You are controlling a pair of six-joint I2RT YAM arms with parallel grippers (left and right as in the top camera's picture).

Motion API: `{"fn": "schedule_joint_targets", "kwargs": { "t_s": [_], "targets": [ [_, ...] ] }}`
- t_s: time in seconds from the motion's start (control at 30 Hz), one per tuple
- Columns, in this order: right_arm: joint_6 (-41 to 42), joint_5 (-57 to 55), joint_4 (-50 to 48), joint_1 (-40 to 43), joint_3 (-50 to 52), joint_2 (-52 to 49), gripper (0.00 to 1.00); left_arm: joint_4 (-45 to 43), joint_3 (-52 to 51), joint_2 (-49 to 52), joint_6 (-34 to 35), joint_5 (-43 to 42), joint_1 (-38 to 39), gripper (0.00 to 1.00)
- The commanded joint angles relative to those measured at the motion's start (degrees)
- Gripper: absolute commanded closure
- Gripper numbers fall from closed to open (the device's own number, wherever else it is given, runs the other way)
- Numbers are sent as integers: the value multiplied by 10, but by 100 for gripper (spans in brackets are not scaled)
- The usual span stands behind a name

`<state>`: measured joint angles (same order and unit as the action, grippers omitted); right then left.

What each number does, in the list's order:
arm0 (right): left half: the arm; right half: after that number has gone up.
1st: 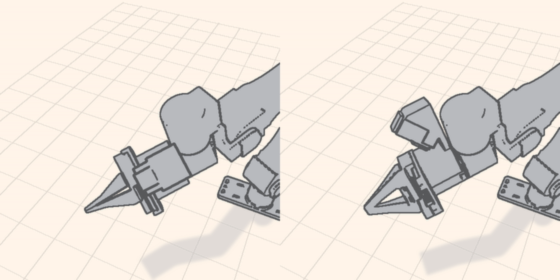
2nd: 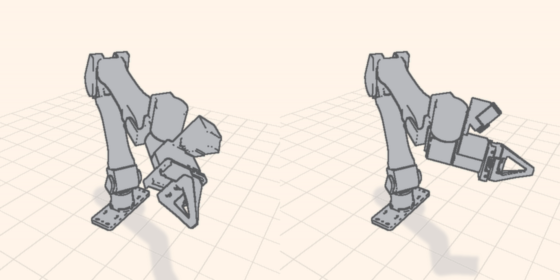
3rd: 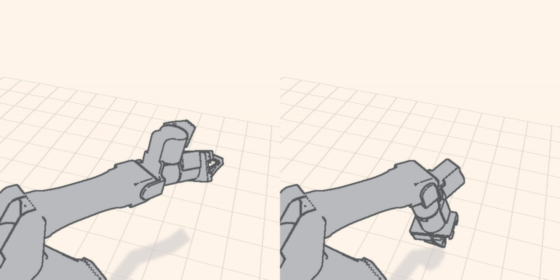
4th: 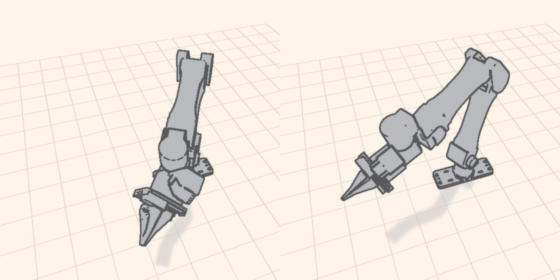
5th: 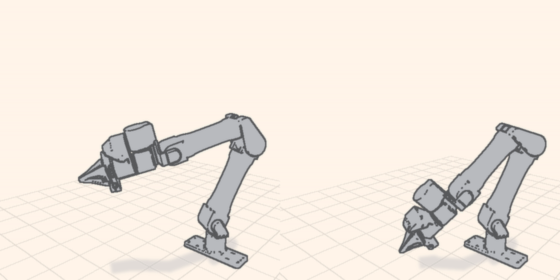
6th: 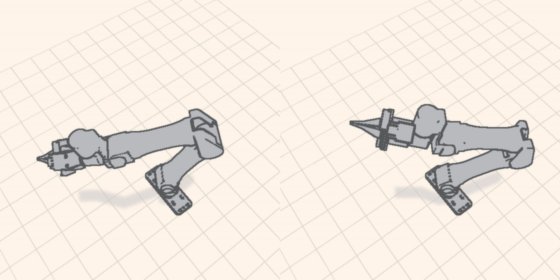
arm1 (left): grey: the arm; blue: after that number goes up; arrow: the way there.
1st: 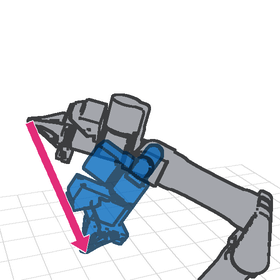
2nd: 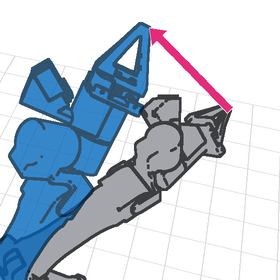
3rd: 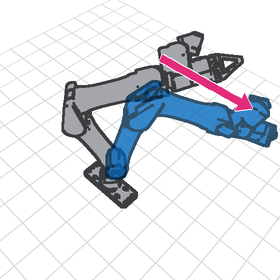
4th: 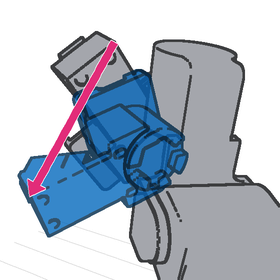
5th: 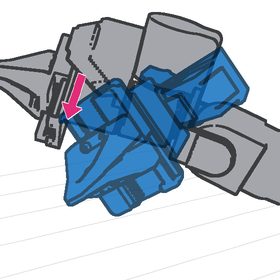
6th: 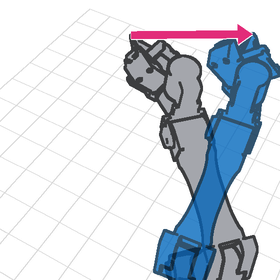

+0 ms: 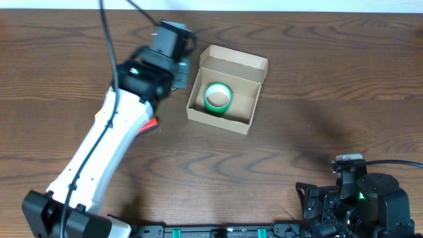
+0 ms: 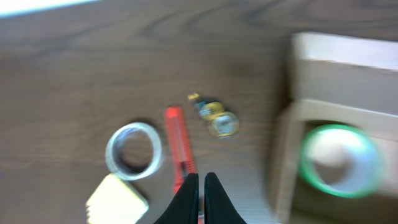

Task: Pack container
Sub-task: 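Move the left gripper back and grasp the white masking tape roll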

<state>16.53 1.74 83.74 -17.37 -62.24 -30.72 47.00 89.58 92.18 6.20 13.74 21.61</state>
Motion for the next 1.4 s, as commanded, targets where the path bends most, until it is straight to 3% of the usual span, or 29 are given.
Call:
{"fn": "schedule_joint_targets", "kwargs": {
  "t_s": [0.0, 0.2, 0.4, 0.53, 1.03, 1.37],
  "targets": [
    [6, 2, 1, 7, 0, 1, 1, 2, -27, 10, -8, -37, -62, 94],
    [6, 2, 0, 7, 0, 1, 1, -70, -119, 23, -69, -138, -170, 92],
    [6, 2, 1, 7, 0, 1, 1, -140, -180, 43, -107, -183, -212, 55],
    [6, 2, 1, 7, 0, 1, 1, -155, -187, 71, -139, -183, -210, 48],
    [6, 2, 0, 7, 0, 1, 1, -210, -187, 184, -140, -178, -209, 49],
    [6, 2, 0, 7, 0, 1, 1, -227, -187, 215, -139, -176, -209, 60]
  ]
}}
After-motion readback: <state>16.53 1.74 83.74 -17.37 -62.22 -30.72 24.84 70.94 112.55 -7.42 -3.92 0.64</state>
